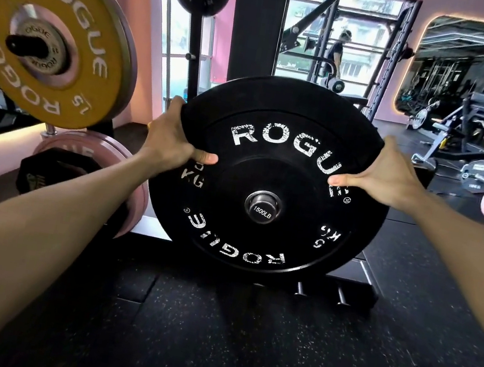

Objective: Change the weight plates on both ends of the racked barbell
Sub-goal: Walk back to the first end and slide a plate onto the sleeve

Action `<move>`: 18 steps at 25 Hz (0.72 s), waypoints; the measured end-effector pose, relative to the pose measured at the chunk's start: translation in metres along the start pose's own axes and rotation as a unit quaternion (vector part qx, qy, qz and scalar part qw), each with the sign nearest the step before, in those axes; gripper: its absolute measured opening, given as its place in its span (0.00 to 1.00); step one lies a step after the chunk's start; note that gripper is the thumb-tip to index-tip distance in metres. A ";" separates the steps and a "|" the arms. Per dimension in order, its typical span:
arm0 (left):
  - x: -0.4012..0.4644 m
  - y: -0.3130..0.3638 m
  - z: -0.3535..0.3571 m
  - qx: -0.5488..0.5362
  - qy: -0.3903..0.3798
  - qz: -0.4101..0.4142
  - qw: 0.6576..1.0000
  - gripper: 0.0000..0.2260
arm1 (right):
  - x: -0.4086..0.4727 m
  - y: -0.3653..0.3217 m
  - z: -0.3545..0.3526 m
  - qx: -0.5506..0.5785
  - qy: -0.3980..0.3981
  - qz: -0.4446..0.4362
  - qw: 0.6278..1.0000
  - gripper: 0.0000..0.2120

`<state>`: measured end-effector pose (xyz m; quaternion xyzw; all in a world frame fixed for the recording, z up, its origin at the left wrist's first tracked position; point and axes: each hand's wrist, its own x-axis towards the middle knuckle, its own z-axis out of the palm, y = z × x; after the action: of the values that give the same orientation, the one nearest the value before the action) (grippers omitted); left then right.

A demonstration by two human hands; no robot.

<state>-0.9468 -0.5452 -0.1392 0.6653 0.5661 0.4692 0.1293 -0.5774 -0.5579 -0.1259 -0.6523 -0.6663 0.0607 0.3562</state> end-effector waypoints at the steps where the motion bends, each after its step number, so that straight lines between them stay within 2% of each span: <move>1: 0.005 -0.002 0.003 0.001 0.000 -0.001 1.000 0.40 | 0.005 0.000 0.002 0.000 0.002 0.004 1.000 0.49; 7: 0.052 -0.015 0.026 0.004 0.002 -0.006 1.000 0.39 | 0.051 0.012 0.020 0.029 -0.002 0.005 1.000 0.49; 18: 0.172 -0.059 0.090 -0.004 0.010 -0.013 1.000 0.40 | 0.178 0.039 0.066 0.051 0.007 -0.024 0.998 0.42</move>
<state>-0.9284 -0.3431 -0.1454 0.6527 0.5743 0.4761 0.1324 -0.5630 -0.3649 -0.1252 -0.6173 -0.6753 0.0812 0.3954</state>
